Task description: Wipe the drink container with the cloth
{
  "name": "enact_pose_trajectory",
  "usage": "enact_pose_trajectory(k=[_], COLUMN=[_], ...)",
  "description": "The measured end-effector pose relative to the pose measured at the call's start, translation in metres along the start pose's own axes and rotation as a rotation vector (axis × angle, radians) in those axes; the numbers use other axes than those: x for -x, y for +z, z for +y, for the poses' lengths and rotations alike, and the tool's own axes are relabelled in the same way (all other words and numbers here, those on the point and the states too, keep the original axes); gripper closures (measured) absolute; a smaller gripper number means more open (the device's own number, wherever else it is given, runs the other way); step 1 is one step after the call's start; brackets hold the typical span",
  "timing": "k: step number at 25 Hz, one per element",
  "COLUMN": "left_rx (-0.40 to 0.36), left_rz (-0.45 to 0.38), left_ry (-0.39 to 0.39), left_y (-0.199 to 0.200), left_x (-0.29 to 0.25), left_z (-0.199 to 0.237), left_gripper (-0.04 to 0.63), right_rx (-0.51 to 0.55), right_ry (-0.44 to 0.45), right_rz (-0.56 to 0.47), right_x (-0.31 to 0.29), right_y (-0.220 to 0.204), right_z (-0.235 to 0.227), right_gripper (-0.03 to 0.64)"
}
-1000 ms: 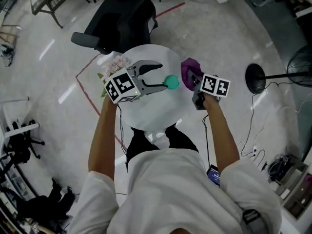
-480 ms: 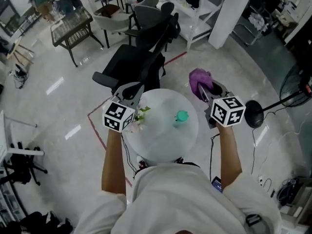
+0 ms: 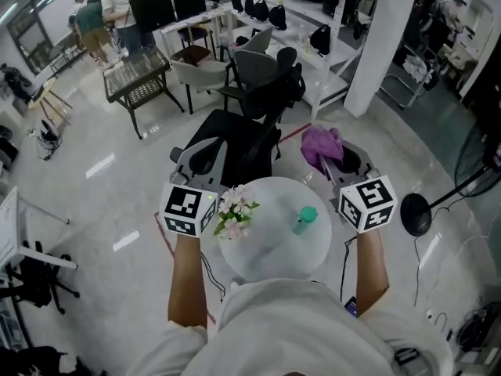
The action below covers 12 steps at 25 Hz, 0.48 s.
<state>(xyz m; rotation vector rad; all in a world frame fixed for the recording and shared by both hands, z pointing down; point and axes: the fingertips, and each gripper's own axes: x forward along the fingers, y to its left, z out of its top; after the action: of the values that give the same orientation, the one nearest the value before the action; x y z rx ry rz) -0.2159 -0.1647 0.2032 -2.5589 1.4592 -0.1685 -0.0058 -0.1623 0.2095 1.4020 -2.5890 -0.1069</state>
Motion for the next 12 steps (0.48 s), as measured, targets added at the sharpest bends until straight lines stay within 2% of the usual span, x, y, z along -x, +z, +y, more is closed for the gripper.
enact_pose_trajectory(k=[5,12], left_rx=[-0.043,-0.052], left_rz=[-0.004,-0.016], left_ry=[-0.013,-0.023], left_y=[0.006,0.011], left_x=[0.013,0.021], left_z=[-0.008,-0.008], left_gripper=[0.575,0.574], right_rx=[0.014,0.023], right_ry=[0.002,-0.006], right_rz=[-0.027,-0.029], right_x=[0.0,0.002], right_y=[0.017,0.025], right_z=[0.017,0.028], right_gripper=[0.529,0.529])
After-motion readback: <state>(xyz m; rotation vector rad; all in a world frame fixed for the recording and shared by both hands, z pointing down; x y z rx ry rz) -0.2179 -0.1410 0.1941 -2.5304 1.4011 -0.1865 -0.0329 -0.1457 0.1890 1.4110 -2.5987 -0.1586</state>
